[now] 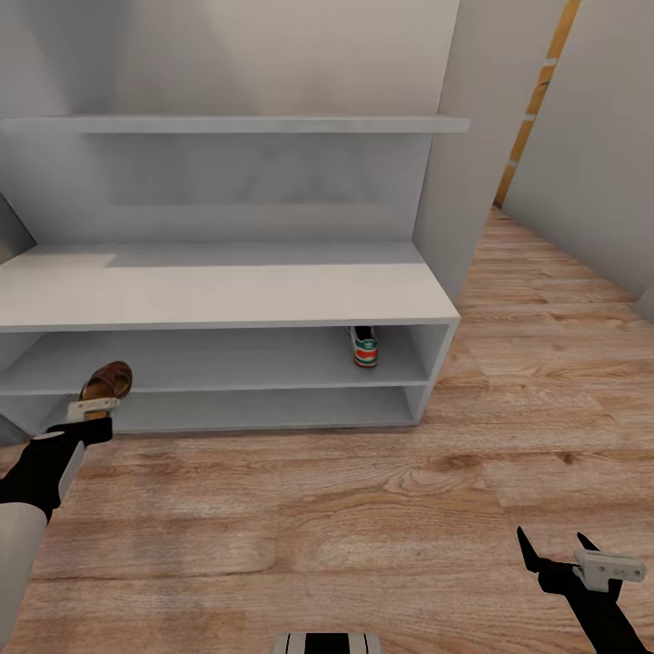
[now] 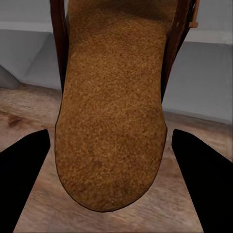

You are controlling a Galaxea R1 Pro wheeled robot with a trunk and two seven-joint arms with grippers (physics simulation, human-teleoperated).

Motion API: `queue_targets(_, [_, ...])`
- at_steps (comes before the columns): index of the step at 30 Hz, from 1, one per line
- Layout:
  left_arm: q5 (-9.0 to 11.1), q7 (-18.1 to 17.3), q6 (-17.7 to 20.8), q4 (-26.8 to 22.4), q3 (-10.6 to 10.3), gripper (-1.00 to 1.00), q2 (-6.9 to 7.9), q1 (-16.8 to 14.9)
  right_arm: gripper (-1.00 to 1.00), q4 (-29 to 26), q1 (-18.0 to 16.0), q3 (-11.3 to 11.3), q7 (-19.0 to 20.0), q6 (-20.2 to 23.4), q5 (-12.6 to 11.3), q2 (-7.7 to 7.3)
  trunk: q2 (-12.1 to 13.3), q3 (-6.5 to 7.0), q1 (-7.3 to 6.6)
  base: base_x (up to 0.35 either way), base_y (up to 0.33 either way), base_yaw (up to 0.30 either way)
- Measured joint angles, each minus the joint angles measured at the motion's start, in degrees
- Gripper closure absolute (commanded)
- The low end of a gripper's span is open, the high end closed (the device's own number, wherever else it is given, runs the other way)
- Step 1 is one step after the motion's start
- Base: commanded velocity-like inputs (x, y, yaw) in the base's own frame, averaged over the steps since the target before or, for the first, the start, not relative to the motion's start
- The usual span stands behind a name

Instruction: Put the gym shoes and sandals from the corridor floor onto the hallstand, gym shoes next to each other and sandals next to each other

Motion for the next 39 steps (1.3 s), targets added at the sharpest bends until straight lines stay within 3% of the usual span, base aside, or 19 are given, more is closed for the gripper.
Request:
queue_targets(6, [0.0, -5.3, 0.0, 0.3, 0.0, 1.00, 0.15, -0.1, -1.00, 0.0, 0.0, 0.0, 0.0, 0.0, 0.0, 0.00, 0.0, 0.00, 0.00, 0.000, 0.000, 0.000])
queue_targets(18, [-0.1, -8.0, -0.2, 1.4, 0.1, 1.00, 1.54, -0.1, -1.00, 1.1, 0.0, -0.1, 0.0, 0.0, 0.0, -0.04, 0.0, 0.00, 0.00, 0.000, 0.000, 0.000])
queue_targets(30, [-0.1, -7.6, -0.2, 1.6, 0.3, 1.00, 2.46, -0.1, -1.00, 1.7, -0.1, -0.1, 0.0, 0.0, 0.0, -0.08, 0.0, 0.00, 0.00, 0.000, 0.000, 0.000])
queue_targets(39, [-0.2, -3.3, 0.0, 1.7, 0.5, 1.00, 2.66, -0.1, -1.00, 1.8, -0.1, -0.1, 0.0, 0.0, 0.0, -0.09, 0.0, 0.00, 0.00, 0.000, 0.000, 0.000])
